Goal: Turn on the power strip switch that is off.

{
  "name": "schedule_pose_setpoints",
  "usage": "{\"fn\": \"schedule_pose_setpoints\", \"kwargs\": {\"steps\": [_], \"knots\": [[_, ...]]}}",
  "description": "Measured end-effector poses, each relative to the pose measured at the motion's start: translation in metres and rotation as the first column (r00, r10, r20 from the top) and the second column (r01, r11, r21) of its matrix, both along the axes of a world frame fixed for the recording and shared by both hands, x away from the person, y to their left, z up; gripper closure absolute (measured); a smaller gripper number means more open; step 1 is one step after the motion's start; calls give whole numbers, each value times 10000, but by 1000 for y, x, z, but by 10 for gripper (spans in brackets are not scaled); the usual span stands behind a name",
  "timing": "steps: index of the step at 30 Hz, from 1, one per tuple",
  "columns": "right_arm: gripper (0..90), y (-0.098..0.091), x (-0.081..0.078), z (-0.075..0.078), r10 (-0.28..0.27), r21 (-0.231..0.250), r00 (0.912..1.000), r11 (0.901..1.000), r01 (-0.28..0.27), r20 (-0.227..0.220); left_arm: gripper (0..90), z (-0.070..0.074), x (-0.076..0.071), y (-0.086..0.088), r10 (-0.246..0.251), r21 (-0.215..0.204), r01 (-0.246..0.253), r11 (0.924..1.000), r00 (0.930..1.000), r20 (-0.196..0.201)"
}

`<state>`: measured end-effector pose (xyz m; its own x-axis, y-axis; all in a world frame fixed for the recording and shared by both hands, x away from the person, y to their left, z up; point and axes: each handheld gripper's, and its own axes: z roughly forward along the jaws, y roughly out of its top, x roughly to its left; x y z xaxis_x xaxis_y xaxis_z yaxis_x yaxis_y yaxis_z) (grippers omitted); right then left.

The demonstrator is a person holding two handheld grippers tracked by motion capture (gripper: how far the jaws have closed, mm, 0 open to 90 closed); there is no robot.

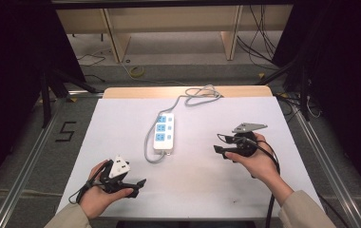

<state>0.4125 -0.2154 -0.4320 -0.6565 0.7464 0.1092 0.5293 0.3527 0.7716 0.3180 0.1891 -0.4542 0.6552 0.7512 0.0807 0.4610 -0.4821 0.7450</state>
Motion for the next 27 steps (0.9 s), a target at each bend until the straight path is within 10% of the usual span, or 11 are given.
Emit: {"fn": "schedule_pose_setpoints", "kwargs": {"steps": [27], "knots": [[320,-45,-71,-13,-319,999,9964,9947,239,790,155,1,-1,-3,-85,-1,85,10000,10000,25]]}}
